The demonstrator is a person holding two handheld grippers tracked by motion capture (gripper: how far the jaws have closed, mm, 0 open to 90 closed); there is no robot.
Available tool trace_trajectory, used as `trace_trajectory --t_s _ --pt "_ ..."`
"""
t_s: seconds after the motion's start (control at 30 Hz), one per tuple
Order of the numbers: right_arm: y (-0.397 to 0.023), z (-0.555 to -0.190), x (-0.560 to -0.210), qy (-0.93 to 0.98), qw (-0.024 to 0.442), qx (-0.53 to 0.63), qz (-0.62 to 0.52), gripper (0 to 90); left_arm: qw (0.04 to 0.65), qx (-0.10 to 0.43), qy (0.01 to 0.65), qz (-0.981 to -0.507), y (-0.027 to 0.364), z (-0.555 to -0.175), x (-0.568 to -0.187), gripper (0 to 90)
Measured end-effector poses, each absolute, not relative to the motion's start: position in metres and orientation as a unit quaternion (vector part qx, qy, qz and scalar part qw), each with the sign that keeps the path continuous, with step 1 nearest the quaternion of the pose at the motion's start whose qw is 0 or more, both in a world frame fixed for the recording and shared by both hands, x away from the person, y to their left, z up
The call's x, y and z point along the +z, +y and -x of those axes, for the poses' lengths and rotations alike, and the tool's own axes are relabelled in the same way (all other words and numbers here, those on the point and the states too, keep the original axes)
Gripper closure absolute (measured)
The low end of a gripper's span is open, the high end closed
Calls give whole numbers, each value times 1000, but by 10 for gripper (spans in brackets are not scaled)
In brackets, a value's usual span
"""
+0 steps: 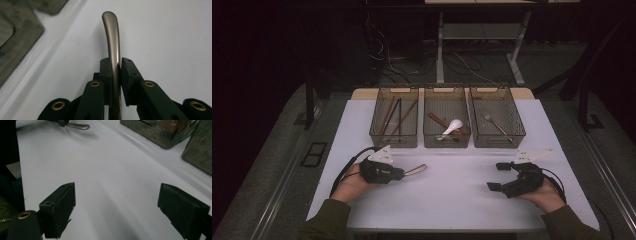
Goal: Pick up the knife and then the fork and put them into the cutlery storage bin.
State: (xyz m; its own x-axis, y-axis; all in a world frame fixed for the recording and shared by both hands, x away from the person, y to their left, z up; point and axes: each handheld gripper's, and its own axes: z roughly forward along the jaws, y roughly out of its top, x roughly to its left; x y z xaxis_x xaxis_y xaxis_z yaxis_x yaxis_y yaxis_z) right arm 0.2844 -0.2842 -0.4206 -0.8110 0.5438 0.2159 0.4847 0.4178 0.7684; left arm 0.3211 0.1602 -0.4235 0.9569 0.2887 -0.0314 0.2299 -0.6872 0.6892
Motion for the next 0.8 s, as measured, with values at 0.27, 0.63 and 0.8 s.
trace_trajectory --t_s 0.27,0.63,0.8 --pt "-264 -293 -407 866 35 423 -264 147 366 22 80 -927 122 -315 -413 793" --pt "-228 -302 -393 899 -13 388 -201 155 364 10 -13 -931 62 -308 -398 793" --pt "-210 -308 -390 915 -30 370 -157 220 357 4 -46 -933 36 -303 -393 792"
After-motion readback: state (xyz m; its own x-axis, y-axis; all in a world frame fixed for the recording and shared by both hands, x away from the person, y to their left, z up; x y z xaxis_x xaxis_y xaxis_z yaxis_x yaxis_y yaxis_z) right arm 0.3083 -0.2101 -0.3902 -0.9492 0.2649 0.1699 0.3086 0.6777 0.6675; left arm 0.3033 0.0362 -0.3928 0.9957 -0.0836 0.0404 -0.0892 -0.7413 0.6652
